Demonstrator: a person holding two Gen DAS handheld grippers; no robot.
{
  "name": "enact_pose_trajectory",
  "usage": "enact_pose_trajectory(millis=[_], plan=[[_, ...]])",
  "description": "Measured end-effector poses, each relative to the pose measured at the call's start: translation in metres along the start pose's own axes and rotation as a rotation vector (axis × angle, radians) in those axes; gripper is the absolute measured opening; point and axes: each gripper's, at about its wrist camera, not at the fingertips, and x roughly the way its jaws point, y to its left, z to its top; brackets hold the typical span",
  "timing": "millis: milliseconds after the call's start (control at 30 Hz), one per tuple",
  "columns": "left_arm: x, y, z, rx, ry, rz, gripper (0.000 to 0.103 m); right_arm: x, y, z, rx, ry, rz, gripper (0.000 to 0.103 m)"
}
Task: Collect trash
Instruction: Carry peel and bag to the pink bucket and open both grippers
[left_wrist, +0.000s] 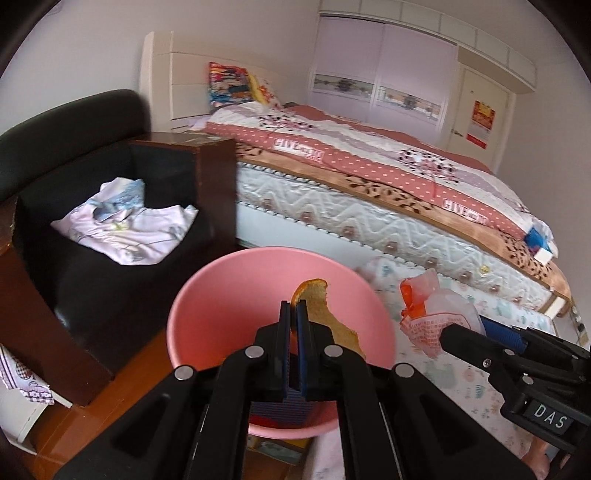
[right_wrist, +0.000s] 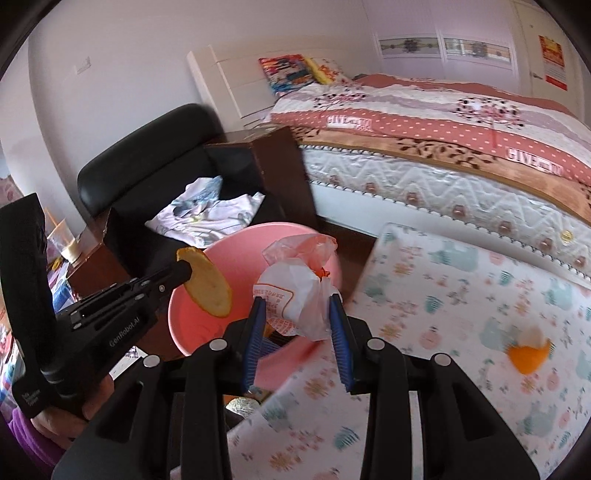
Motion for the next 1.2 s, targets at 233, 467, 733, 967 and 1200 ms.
enact_pose_trajectory(millis=[233, 467, 733, 967, 1200], plan=[[0.014, 0.031, -0.005, -0.035, 0.018, 0.034, 0.003, 0.034, 0.016, 0.005, -0.017, 0.039, 0.005, 0.035], [0.026, 0.044, -0.012, -0.035, 0.041, 0.057, 0.003, 0.061, 0.023, 0.000, -0.023, 0.083, -0.004, 0.035], [0.032, 0.048, -0.017, -0.031, 0.058, 0.058, 0.003, 0.074, 0.027, -0.002, -0.024, 0.102, 0.009, 0.039], [0.026, 0.047, -0.016, -0.046, 0.036, 0.067, 0.031, 0.074, 0.023, -0.001, -0.017, 0.098, 0.016, 0.044], [0.018, 0.041, -0.012, -0.052, 0.025, 0.047, 0.032, 0.056, 0.017, -0.006, -0.017, 0.072, 0.003, 0.044]])
